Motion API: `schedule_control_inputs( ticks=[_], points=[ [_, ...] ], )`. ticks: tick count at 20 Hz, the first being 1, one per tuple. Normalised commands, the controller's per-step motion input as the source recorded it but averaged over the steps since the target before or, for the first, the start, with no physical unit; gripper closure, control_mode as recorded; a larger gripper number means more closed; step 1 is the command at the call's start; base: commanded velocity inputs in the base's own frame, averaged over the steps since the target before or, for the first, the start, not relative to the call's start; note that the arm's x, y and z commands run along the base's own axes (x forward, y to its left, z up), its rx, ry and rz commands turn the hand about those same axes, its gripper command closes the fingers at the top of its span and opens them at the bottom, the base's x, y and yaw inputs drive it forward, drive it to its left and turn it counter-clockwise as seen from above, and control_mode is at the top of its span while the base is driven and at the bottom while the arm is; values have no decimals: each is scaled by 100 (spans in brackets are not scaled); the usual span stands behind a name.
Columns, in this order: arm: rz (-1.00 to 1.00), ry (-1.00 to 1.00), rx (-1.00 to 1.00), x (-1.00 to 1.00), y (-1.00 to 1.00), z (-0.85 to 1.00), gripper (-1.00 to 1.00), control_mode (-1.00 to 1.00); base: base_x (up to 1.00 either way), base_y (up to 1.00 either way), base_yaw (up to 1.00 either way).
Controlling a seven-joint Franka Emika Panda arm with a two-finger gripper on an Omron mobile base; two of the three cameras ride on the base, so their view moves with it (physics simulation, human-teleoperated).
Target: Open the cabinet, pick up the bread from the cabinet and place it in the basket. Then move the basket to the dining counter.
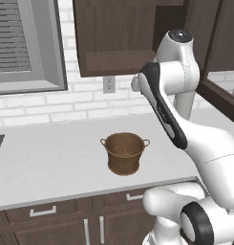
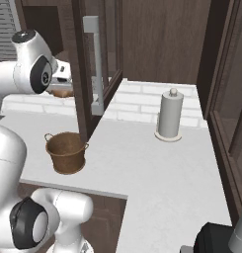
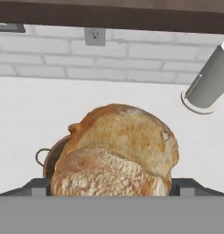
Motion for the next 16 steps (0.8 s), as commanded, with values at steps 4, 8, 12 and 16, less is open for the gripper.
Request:
schedule_control_inputs(
  ticks=[4, 8, 12, 16],
  points=[
    [0, 20, 0, -60, 12, -67, 100, -100, 0, 0, 0],
    [0, 5, -1, -19, 9, -73, 100, -100, 0, 0, 0],
    [1, 6, -4, 0, 8, -70, 100, -100, 0, 0, 0],
    [0, 12, -2, 8, 2, -79, 100, -100, 0, 0, 0]
  ],
)
